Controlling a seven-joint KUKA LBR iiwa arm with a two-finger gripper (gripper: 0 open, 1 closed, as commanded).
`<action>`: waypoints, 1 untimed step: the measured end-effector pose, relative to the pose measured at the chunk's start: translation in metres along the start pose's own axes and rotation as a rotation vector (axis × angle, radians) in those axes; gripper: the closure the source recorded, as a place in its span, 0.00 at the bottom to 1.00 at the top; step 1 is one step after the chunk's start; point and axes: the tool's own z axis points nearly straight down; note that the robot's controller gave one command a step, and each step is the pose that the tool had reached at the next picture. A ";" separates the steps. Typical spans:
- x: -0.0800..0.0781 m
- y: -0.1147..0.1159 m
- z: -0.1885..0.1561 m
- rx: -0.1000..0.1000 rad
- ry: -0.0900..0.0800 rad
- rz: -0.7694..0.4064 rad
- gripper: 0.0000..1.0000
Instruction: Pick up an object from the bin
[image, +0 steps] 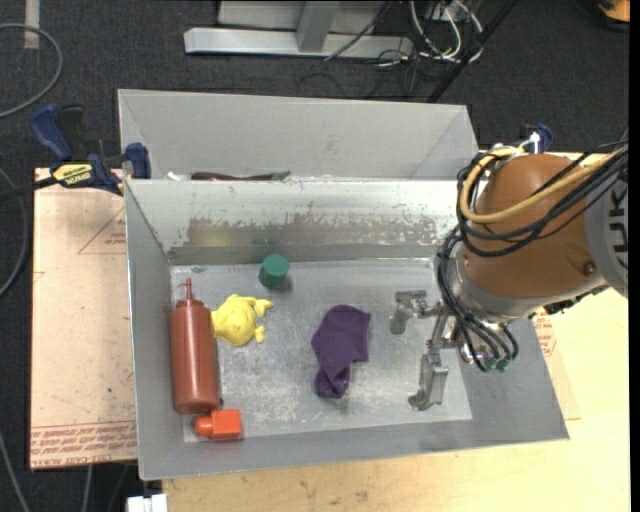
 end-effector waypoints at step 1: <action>-0.001 0.000 -0.004 0.000 -0.008 0.000 0.00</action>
Offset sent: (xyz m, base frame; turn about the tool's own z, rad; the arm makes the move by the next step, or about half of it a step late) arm 0.0847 0.0486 -0.0685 -0.1880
